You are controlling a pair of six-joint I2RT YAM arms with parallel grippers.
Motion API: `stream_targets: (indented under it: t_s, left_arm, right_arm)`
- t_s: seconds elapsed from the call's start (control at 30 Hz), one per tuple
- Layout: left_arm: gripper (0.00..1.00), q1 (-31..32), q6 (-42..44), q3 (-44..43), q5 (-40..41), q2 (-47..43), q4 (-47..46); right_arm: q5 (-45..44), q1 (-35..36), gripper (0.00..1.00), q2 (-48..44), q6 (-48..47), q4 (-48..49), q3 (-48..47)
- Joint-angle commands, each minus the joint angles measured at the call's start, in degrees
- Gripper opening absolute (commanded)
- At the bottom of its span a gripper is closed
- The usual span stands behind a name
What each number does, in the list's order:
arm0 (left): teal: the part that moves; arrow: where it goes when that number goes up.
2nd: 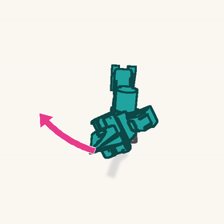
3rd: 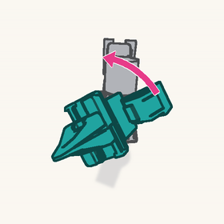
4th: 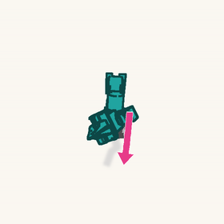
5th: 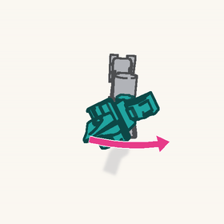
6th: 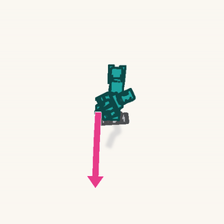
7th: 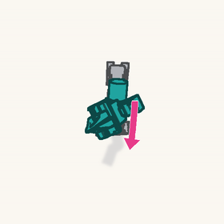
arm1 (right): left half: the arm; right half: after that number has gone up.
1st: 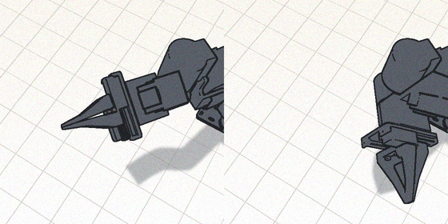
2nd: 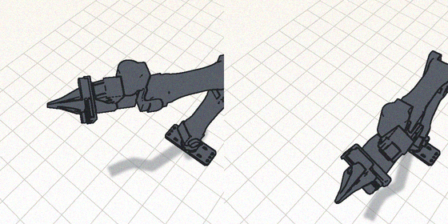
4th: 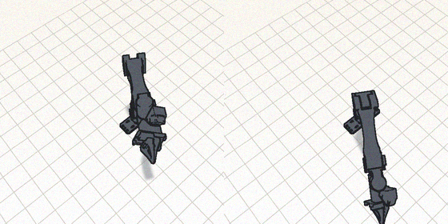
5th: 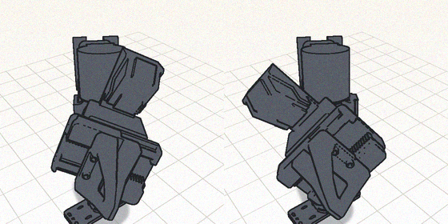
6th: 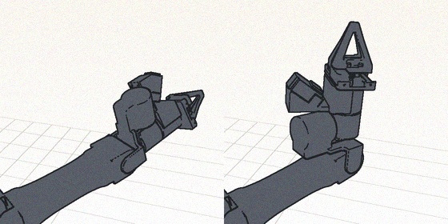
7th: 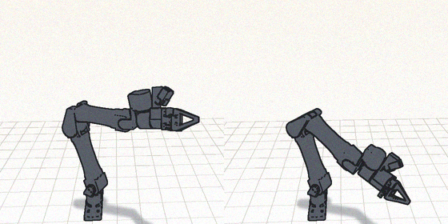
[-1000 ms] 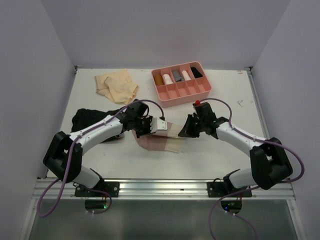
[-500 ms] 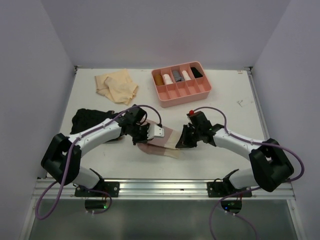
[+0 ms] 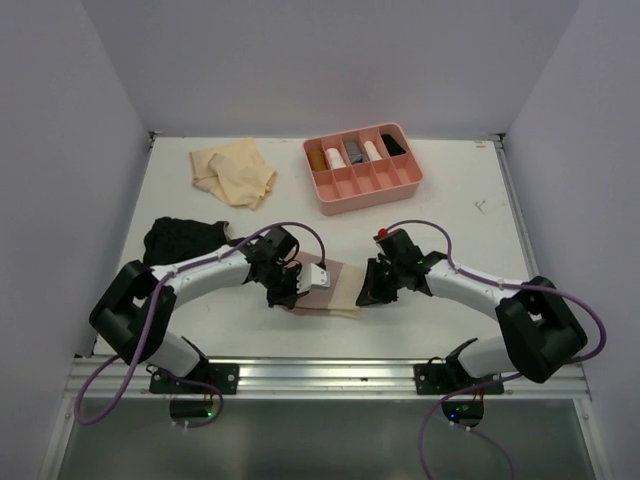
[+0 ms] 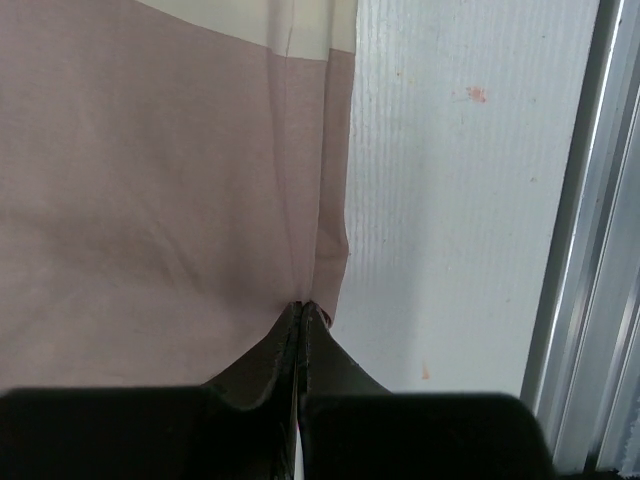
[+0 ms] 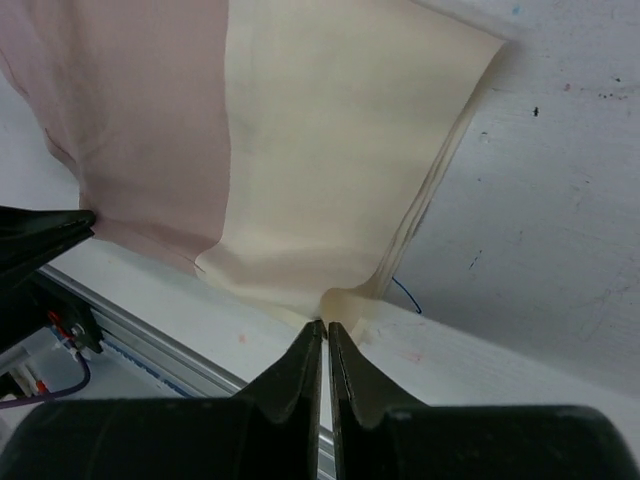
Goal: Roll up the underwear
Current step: Fold the underwear
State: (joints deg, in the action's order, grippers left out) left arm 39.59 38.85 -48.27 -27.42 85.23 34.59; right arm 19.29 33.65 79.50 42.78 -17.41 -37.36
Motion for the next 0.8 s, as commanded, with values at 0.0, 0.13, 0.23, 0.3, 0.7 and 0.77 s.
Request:
stream_targets:
  t_s: [0.0,0.13,0.23,0.3,0.7,0.77]
  left_arm:
    - [0.00,0.8,-3.8,0.8,-1.8,2.4,-2.8]
    - [0.00,1.3,-4.7,0.5,-2.3,3.9,-3.1]
    - [0.00,1.5,-5.6,0.5,-2.6,4.3,-3.6]
    - [0.00,1.8,-6.3,0.3,-2.9,4.7,-4.1]
    - [0.12,3.2,-12.6,-2.0,-3.7,7.2,-8.2]
    - [0.28,3.2,-14.3,-2.8,-2.6,6.1,-8.7]
  right_arm:
    - [-1.8,0.0,0.10,-0.3,-1.0,-3.1,-1.5]
    - [-3.1,0.0,0.11,2.0,-0.6,-4.0,-2.6]
    - [-3.4,0.0,0.20,-0.1,0.8,-2.3,-3.2]
    - [-4.0,0.0,0.22,-0.2,0.9,-2.7,-4.6]
    - [-2.6,0.2,0.22,3.3,1.7,-5.0,-10.7]
    - [-2.2,1.1,0.22,5.6,1.9,-4.2,-9.7]
